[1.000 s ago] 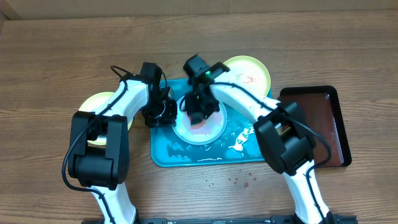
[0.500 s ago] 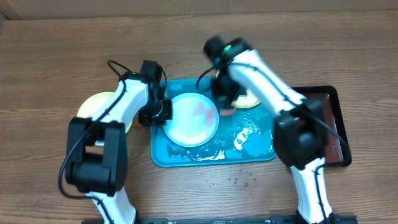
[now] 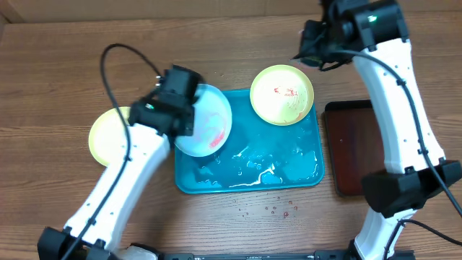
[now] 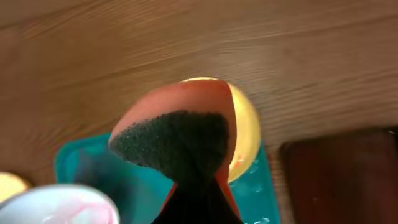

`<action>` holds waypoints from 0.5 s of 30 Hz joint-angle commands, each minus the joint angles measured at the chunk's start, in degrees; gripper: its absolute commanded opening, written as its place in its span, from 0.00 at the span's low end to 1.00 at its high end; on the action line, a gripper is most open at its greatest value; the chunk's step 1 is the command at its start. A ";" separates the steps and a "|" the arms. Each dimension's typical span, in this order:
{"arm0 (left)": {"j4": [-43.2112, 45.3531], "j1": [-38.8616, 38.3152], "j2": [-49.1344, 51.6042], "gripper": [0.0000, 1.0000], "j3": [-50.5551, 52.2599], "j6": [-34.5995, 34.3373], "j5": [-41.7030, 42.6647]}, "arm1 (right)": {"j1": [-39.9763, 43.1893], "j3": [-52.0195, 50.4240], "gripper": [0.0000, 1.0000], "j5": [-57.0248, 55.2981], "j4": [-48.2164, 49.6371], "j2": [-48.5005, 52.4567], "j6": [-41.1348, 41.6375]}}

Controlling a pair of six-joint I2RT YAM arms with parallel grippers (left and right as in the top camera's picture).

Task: Clean dirty plates on tray and stack at the side
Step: 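Carry the white plate with left gripper and stack it on yellow plate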

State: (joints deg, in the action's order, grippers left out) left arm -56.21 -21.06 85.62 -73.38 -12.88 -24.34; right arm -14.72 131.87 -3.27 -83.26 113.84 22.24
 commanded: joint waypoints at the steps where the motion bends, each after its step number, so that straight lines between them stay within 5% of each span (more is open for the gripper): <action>1: -0.35 -9.92 -1.38 0.04 0.04 1.07 -24.13 | 4.57 0.37 0.04 -0.70 0.02 0.37 0.26; 9: -0.50 -26.27 -1.25 0.04 0.04 -2.95 -54.55 | 11.61 0.37 0.04 -0.52 -0.72 0.37 0.26; 15: -0.46 -31.61 -1.25 0.04 0.04 -4.11 -61.81 | 14.49 0.37 0.04 -0.48 -1.33 0.37 0.26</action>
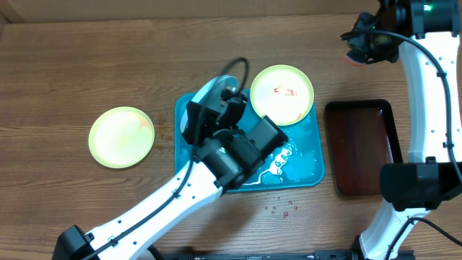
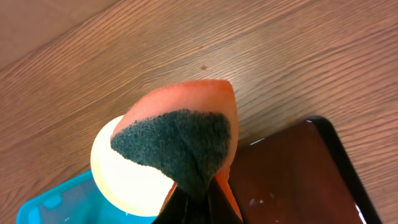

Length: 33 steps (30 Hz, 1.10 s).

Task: Clean dirty plates on tray and stack at the side
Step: 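Carry the white plate with left gripper and stack it on yellow plate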

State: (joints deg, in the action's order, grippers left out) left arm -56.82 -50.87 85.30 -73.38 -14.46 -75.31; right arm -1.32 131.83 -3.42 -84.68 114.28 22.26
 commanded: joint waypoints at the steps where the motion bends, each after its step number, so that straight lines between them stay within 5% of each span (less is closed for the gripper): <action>1: 0.31 -2.10 -0.92 0.04 0.04 -2.51 -10.86 | 1.25 0.42 0.04 -0.31 -0.04 -0.07 0.24; 6: 0.48 -1.81 -0.92 0.04 0.07 -4.42 -8.31 | 1.40 0.42 0.04 0.09 -0.09 -0.07 0.22; 14: -3.15 7.41 -0.92 0.04 0.07 -14.62 27.10 | 1.40 0.42 0.04 0.13 -0.17 -0.07 0.22; 20: -3.19 26.91 -0.92 0.04 0.07 -11.76 52.83 | 1.40 0.42 0.04 1.36 -0.13 -0.07 -0.24; 22: -3.08 39.36 -0.79 0.04 0.07 -9.33 63.28 | 1.40 0.42 0.04 1.38 -0.13 -0.07 -0.24; 27: -2.60 62.82 1.90 0.04 0.44 -7.80 72.26 | 1.40 0.42 0.04 1.36 -0.22 -0.07 -0.24; 33: 0.96 78.60 8.20 0.04 2.38 -7.56 77.07 | 1.40 0.42 0.04 1.36 -0.52 -0.07 -0.24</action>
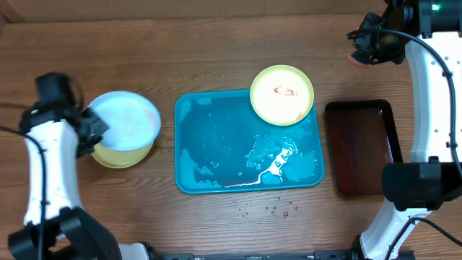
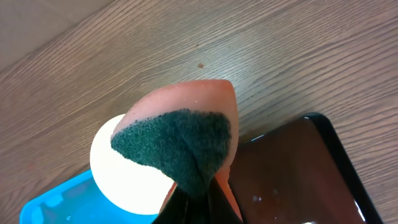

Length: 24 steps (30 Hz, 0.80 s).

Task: Clean dirty plates on tray and stack at the side
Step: 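Carry the white plate with left gripper and stack it on yellow plate, then move left gripper to the remaining yellow plate and grip its rim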

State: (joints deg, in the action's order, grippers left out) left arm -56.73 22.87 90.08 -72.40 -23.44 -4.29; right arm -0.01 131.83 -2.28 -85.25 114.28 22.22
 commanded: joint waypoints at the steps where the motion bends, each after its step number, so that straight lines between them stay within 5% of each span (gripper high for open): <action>1: 1.16 5.88 4.42 0.04 1.64 1.88 6.29 | 0.09 0.42 0.04 0.22 0.04 -0.07 -0.20; 7: 4.37 7.32 11.19 0.07 2.54 4.61 6.03 | 0.09 0.42 0.04 0.22 0.09 -0.07 -0.20; 9: 5.09 7.32 12.79 0.23 2.54 4.63 6.16 | 0.09 0.42 0.04 0.24 -0.02 -0.07 -0.20; 13: 4.81 6.75 13.03 0.37 2.38 9.09 7.72 | 0.09 0.42 0.04 0.24 -0.44 -0.07 -0.20; 20: -0.31 3.15 8.74 0.47 -2.60 12.33 10.58 | 0.09 0.42 0.04 1.09 -0.44 -0.07 -0.17; 24: -1.64 -3.13 6.95 0.61 -6.32 16.90 20.68 | 0.09 0.42 0.04 1.09 -0.61 -0.07 -0.17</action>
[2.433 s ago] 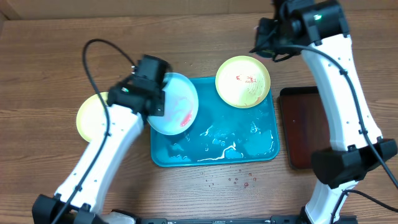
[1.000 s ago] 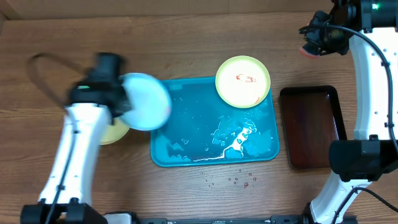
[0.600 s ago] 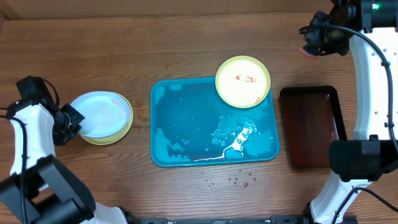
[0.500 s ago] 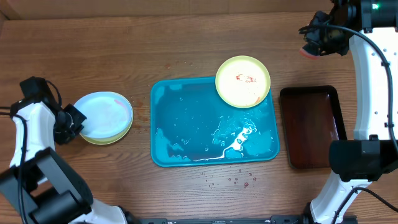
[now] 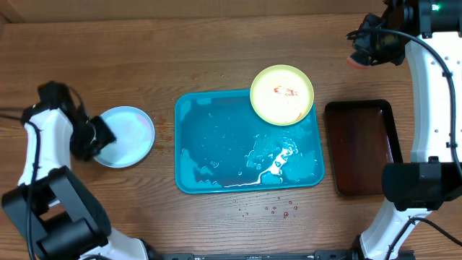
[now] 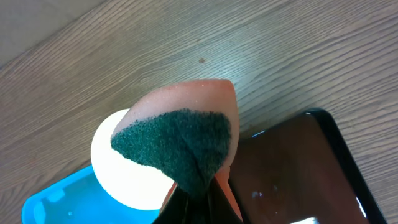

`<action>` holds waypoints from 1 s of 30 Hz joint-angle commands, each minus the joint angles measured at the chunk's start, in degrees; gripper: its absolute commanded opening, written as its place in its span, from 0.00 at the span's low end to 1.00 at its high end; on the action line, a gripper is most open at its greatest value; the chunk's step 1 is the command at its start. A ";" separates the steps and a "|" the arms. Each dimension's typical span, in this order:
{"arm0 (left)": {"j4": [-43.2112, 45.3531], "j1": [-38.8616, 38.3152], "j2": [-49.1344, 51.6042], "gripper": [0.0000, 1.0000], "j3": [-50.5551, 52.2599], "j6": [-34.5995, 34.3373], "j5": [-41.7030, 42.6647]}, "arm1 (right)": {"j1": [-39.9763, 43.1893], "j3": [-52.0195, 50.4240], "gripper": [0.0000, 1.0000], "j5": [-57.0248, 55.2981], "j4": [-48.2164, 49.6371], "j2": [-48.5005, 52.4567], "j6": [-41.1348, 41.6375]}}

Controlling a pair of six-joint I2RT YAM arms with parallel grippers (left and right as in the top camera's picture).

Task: Clean dirty plates on tray and stack at the side
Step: 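Move left gripper to the remaining yellow plate and grip its rim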

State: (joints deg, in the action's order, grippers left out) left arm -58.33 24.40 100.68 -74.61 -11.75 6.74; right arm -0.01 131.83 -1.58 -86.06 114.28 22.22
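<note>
A yellow plate [image 5: 282,94] with red smears rests on the far right corner of the wet teal tray [image 5: 216,144]; the right wrist view shows it as a bright disc [image 6: 134,180]. A light blue plate [image 5: 126,137] lies flat on the table left of the tray. My left gripper [image 5: 92,139] is at its left rim, fingers not discernible. My right gripper [image 5: 367,52] hangs high over the table's far right, shut on an orange sponge [image 6: 177,134] with its dark green scouring face towards the camera.
A dark brown tray [image 5: 361,148], wet and glossy, lies right of the teal tray. A few red droplets [image 5: 278,209] dot the wood in front of the teal tray. Water pools [image 5: 271,162] on the teal tray's floor.
The light blue plate was held tilted over the yellow-green plate at the left. It now lies flat there and hides that plate, with my left gripper at its rim. The right arm barely moved.
My left gripper held the smeared light blue plate at the tray's left edge while the right held the sponge by the yellow plate. The right then rose to the far right. The blue plate went from the tray onto the yellow-green plate.
</note>
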 commanded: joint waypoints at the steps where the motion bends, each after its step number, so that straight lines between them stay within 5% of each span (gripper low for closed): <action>1: 0.37 -6.93 -3.63 0.64 -5.09 5.51 12.17 | 0.09 0.42 0.04 0.39 0.20 -0.07 -0.17; 5: 7.30 -18.58 -3.48 0.77 -7.32 4.76 18.64 | 0.09 0.42 0.04 0.39 0.02 -0.07 -0.17; 11: 17.22 -36.48 0.70 0.79 -9.60 -3.67 11.08 | 0.09 0.42 0.04 0.39 -0.48 -0.07 -0.17; 20: 21.86 -53.75 13.84 0.70 -14.32 -18.62 -11.02 | 0.09 0.42 0.04 0.39 -0.87 -0.07 -0.17; 25: 27.23 -57.92 18.49 0.54 -14.32 -25.05 -15.30 | 0.09 0.42 0.04 0.39 -1.25 -0.07 -0.17; 30: 29.07 -58.60 22.51 0.50 -14.32 -30.67 -15.34 | 0.09 0.42 0.04 0.37 -1.66 -0.07 -0.20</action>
State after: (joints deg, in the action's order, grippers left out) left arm -29.63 -34.52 120.66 -87.46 -36.23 -5.45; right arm -0.01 131.83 -1.43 -87.77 114.28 22.22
